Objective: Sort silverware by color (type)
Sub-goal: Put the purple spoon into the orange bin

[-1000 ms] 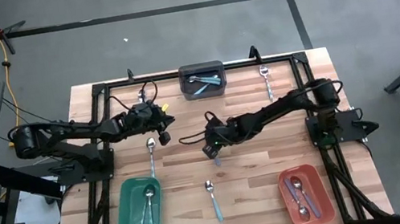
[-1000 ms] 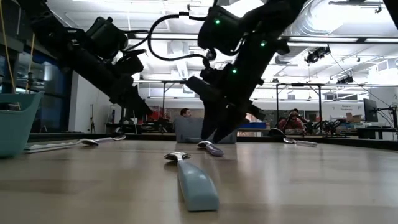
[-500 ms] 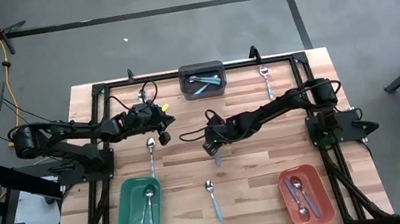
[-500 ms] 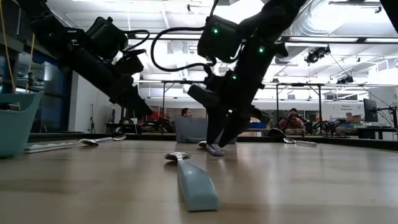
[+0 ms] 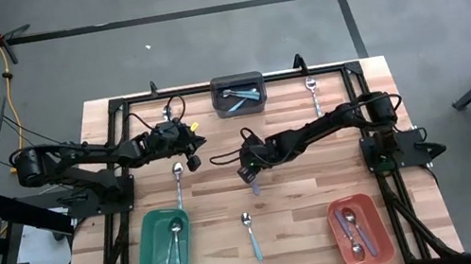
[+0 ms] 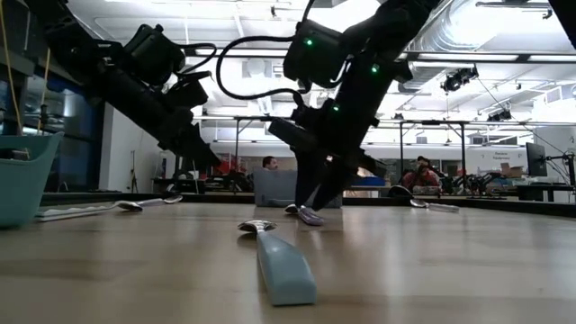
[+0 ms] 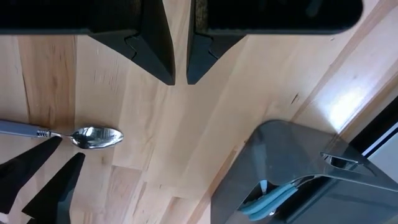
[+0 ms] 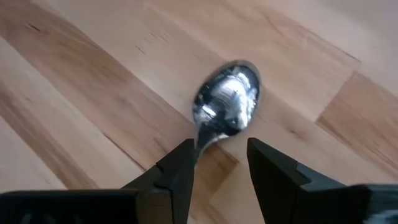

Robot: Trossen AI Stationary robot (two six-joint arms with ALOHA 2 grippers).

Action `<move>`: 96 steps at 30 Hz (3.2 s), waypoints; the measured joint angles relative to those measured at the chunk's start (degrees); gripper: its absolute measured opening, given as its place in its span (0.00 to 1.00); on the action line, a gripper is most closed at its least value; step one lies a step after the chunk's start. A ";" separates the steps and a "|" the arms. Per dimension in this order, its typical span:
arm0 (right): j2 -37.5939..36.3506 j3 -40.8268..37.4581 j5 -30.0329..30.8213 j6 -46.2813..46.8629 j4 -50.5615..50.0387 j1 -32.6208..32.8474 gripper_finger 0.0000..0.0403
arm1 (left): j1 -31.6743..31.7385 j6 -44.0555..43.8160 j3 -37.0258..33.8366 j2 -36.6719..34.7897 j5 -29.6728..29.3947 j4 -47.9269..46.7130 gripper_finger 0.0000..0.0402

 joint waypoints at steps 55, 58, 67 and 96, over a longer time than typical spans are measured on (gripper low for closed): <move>-17.32 1.15 3.99 -5.04 -16.09 9.17 0.05 | -0.11 -0.79 -0.02 0.00 0.02 -0.34 0.09; -14.44 1.13 4.93 -5.45 -14.64 8.89 0.12 | -0.33 -1.01 -0.02 0.00 0.00 -0.37 0.09; -3.54 1.13 4.55 -4.94 -4.28 4.17 0.32 | -1.81 -1.03 -0.02 0.00 0.01 -0.79 0.09; 3.32 1.21 3.36 -10.34 2.49 1.07 0.02 | -2.62 -0.92 -0.02 0.00 0.00 -0.98 0.09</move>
